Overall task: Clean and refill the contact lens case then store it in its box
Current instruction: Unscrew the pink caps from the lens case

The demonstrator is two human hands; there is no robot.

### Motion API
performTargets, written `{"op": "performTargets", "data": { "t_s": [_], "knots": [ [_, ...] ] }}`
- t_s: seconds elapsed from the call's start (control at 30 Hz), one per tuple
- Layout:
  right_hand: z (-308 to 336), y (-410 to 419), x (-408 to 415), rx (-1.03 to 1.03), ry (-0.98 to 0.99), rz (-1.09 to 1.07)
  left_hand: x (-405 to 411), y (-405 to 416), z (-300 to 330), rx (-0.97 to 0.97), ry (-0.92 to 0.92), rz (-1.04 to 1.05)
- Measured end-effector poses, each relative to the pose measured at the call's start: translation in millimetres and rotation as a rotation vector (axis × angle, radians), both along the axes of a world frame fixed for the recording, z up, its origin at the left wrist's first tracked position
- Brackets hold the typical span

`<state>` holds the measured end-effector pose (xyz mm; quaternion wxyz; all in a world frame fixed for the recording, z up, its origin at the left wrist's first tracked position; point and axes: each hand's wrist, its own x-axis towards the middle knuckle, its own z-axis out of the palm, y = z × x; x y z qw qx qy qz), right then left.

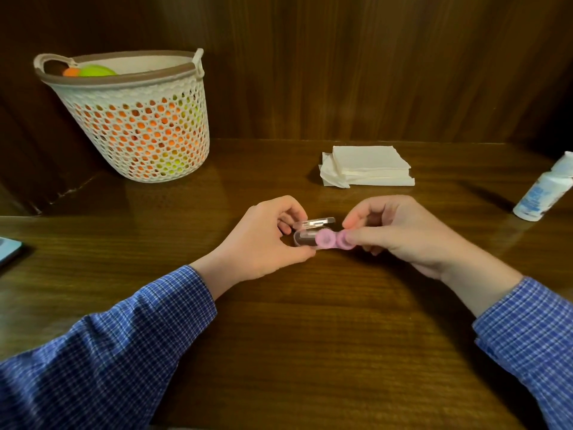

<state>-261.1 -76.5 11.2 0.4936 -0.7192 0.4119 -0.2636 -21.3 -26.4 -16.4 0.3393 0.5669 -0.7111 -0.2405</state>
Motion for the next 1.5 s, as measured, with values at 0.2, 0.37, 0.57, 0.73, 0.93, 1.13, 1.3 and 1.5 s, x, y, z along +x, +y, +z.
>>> {"op": "performTargets", "data": {
  "t_s": [0.2,0.37,0.57,0.73,0.93,1.13,1.3,1.5],
  "knots": [
    [1.3,-5.1,-6.9,-0.053,0.231,0.081,1.0,2.0,-0.4,-0.052,-0.061,0.014],
    [-6.4,-4.4,-3.0,-0.179,0.289,0.041,1.1,1.4,-0.8,-0.116,-0.145,0.007],
    [-16.2,1.4,6.5,-0.387,0.187,0.037,1.2,-0.1,-0.8,-0.129,-0.163,-0.007],
    [-24.0,-1.7,8.6,-0.414,0.334,0.092,2.4,-1.4,-0.4,-0.145,-0.171,0.009],
    [-23.3,-1.5,9.8,-0.391,0.333,0.103,1.7,-1.8,-0.7,-0.132,-0.181,0.038],
    [-19.5,1.9,10.6,-0.406,0.343,0.129,1.4,-2.0,-1.6,-0.144,-0.205,0.065],
    [-10.1,5.7,3.8,-0.450,0.324,0.086,6.1,-4.1,-0.7,-0.170,-0.277,0.115],
    [-13.3,4.3,-6.0,-0.502,0.479,0.119,1.4,1.5,3.3,-0.336,-0.286,0.143]
  ]
}}
